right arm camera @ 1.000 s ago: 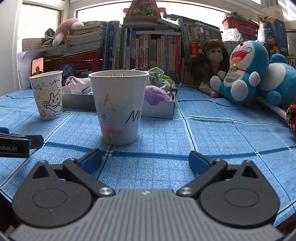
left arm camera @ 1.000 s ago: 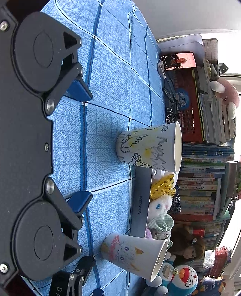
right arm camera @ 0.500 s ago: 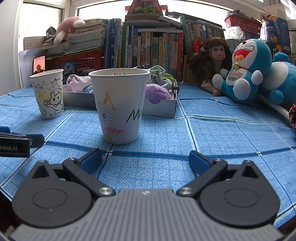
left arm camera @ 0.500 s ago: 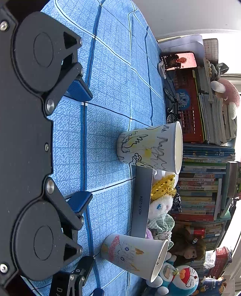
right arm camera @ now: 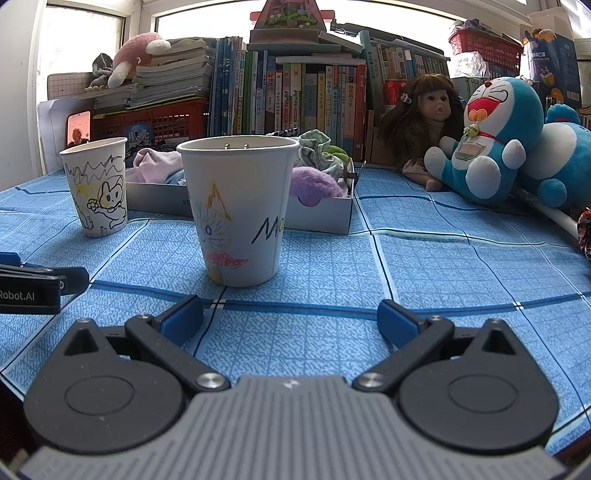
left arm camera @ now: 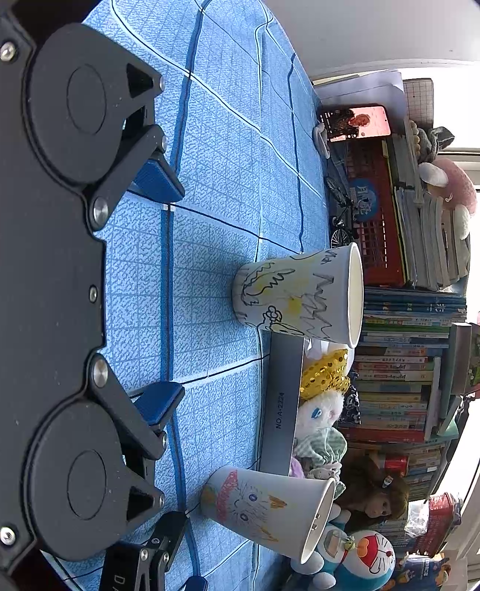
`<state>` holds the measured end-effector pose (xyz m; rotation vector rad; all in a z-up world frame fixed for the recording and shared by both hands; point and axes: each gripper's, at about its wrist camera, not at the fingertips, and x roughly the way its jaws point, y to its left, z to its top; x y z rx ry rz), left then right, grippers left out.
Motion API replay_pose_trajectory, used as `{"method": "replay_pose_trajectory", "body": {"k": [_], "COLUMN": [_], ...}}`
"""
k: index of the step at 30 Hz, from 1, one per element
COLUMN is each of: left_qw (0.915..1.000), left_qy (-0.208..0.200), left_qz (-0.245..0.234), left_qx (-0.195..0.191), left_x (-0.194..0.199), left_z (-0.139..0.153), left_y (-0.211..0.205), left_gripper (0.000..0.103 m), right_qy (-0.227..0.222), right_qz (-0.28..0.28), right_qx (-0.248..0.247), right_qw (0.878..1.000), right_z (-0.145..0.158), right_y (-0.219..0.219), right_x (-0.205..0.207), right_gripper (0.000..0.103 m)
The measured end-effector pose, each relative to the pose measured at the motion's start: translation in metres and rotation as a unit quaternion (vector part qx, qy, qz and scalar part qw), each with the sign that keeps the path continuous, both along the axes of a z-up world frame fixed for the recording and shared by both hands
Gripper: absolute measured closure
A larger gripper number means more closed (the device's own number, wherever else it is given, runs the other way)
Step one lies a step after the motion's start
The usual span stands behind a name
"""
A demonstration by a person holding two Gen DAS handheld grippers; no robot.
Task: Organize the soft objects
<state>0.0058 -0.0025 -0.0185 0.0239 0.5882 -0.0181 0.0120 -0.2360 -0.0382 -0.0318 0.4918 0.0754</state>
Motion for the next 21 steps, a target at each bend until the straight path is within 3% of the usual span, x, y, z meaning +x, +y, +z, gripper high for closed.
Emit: {"method": "replay_pose_trajectory", "body": {"k": [21], "left_qw": [1.0], "left_qy": [0.003], "left_qz": [0.0], "left_qx": [0.0], "left_x": [-0.0002], "left_z": [0.0011], "left_y": [0.0], "left_gripper": [0.0], "right_qy": [0.0], "right_qz": [0.0], "right_qx": [0.001], "right_qw": [1.0], "right_z": [-0.0002], "right_y": [-0.0002], "right_x": [0.0], "right_gripper": [0.0]}}
